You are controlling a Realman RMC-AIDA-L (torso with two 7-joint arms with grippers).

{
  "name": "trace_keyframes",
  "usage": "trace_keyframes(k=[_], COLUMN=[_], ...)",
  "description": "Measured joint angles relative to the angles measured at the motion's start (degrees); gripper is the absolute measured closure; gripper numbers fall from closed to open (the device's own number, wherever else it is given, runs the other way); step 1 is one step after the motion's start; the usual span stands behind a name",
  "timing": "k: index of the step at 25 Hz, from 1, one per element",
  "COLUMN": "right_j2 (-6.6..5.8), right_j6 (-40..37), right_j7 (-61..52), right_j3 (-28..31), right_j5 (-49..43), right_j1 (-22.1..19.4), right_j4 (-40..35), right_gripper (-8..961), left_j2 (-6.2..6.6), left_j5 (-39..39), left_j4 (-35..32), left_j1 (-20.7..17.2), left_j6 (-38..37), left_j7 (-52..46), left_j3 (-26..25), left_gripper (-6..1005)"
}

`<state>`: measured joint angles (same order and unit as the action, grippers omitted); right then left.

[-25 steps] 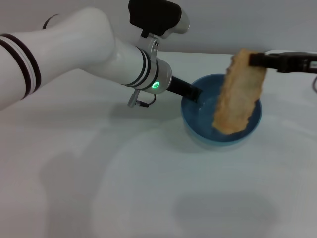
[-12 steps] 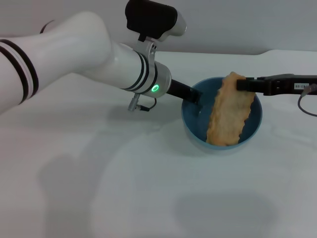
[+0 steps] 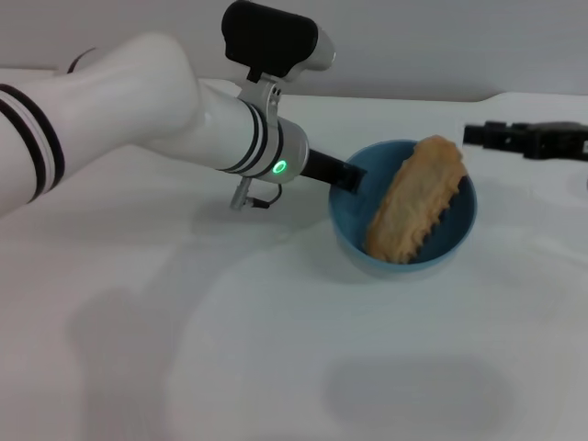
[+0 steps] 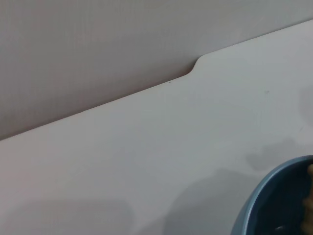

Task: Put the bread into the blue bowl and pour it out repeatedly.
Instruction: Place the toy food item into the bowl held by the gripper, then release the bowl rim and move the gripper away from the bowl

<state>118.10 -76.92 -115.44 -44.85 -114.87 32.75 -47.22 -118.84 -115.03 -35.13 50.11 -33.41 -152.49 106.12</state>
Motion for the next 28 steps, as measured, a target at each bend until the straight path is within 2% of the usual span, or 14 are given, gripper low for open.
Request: trace_keyframes(k=[3,4,8,15,28], right_j2=[-0.28,-0.28,-0.48,-0.34,-0.46], right_j6=[-0.68,-0.68,-0.33,0.42,1.86], right_j7=[0.4,0.4,0.58,1.14,2.53], right_j3=[1.08,1.08,7.2,9.22,9.23], right_j5=[6.87,6.87,9.14,8.71,8.85], right_j1=[-3.68,-3.68,-6.69,-8.41,-7.68], right_j4=[-2.59,-2.59,-3.52,-2.6,-0.26], right_gripper=[451,451,451,451,451], left_j2=[0.05,0.07,0.02,-0.18,-0.13], left_j5=[0.0,0.0,-0.01,1.12,2.91], left_j4=[0.02,0.03,-0.08,-2.05,-2.13], left_j1=[-0.33,-0.3,0.68,0.55,1.27], left_j6=[0.01,-0.03,-2.55,-3.99,-1.02], left_j7=[0.03,0.05,0.09,0.07,0.12], left_j3=[0.62,1.45,7.17,8.44,11.43], left_gripper=[1001,1001,1000,1000,999])
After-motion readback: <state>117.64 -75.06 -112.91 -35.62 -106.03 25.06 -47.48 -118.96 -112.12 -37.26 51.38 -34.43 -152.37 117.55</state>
